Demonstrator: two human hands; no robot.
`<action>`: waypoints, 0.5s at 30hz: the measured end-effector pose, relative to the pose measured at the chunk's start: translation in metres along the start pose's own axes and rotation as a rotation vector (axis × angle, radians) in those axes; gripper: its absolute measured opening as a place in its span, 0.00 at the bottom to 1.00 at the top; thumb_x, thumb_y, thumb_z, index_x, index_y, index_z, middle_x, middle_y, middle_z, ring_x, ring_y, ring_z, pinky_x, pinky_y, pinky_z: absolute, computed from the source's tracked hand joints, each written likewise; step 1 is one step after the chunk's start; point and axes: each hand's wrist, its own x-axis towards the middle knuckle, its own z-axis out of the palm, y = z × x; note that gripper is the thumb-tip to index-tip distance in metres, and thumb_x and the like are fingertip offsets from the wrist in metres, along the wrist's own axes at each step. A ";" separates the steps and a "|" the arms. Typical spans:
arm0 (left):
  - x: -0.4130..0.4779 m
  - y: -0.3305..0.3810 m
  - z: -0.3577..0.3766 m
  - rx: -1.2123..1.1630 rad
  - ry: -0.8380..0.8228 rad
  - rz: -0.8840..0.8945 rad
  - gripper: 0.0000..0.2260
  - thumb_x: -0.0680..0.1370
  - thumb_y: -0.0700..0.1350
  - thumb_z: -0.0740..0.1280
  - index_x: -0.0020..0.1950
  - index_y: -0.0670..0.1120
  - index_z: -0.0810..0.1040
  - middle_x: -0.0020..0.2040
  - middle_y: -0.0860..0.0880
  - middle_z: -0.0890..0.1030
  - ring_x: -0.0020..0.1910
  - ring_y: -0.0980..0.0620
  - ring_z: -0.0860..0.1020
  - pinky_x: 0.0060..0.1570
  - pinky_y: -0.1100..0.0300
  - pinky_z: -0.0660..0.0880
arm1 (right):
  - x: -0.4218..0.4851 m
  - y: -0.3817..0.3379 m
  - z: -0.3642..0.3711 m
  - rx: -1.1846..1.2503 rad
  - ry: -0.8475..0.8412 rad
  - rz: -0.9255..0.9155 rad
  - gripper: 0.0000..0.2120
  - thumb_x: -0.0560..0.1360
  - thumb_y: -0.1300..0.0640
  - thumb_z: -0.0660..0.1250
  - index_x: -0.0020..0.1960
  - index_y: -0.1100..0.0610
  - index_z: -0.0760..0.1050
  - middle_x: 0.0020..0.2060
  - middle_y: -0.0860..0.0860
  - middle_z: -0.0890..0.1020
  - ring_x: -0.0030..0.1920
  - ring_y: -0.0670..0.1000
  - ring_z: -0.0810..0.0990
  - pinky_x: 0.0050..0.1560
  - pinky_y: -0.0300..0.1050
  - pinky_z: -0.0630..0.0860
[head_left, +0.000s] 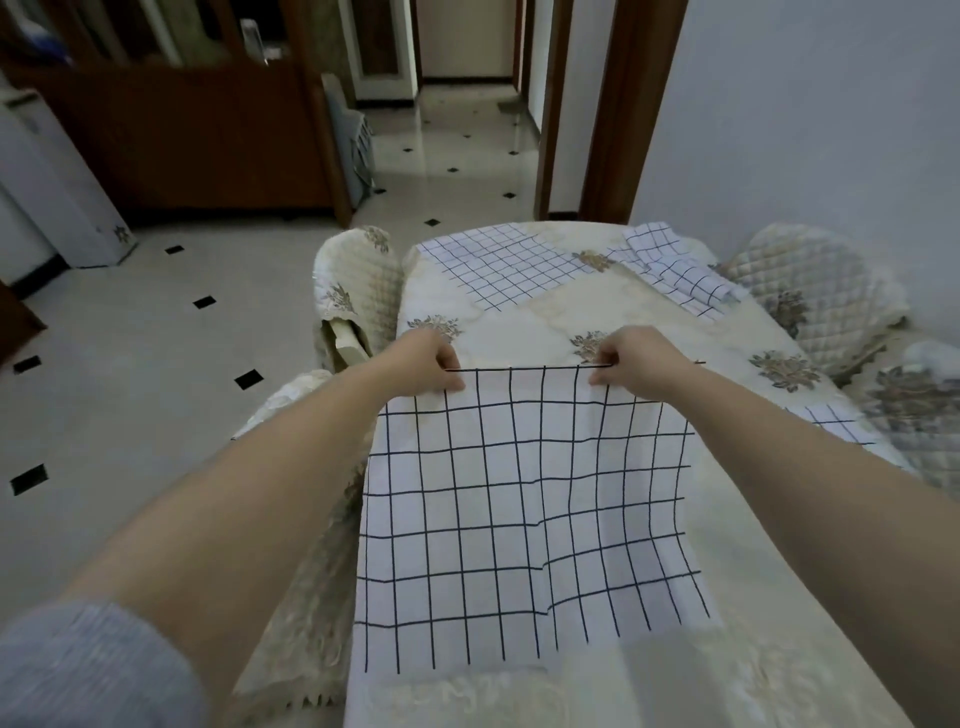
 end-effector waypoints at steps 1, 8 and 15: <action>0.002 0.006 -0.009 0.007 0.029 0.010 0.09 0.73 0.46 0.73 0.35 0.48 0.77 0.31 0.53 0.76 0.33 0.54 0.73 0.30 0.65 0.66 | 0.002 -0.002 -0.010 -0.001 0.030 0.001 0.11 0.72 0.53 0.73 0.36 0.55 0.74 0.35 0.51 0.77 0.40 0.54 0.76 0.34 0.42 0.69; 0.012 0.050 -0.065 0.083 0.287 0.083 0.06 0.74 0.45 0.72 0.47 0.43 0.82 0.41 0.49 0.80 0.43 0.50 0.78 0.42 0.60 0.71 | 0.011 -0.015 -0.076 -0.039 0.267 0.011 0.06 0.74 0.55 0.70 0.47 0.58 0.78 0.43 0.54 0.78 0.45 0.54 0.75 0.43 0.44 0.70; 0.012 0.072 -0.088 0.054 0.515 0.151 0.06 0.76 0.46 0.70 0.49 0.44 0.83 0.44 0.49 0.81 0.45 0.50 0.77 0.44 0.59 0.72 | 0.012 -0.019 -0.102 0.050 0.460 0.038 0.07 0.77 0.59 0.65 0.53 0.59 0.78 0.43 0.54 0.76 0.47 0.57 0.75 0.44 0.43 0.66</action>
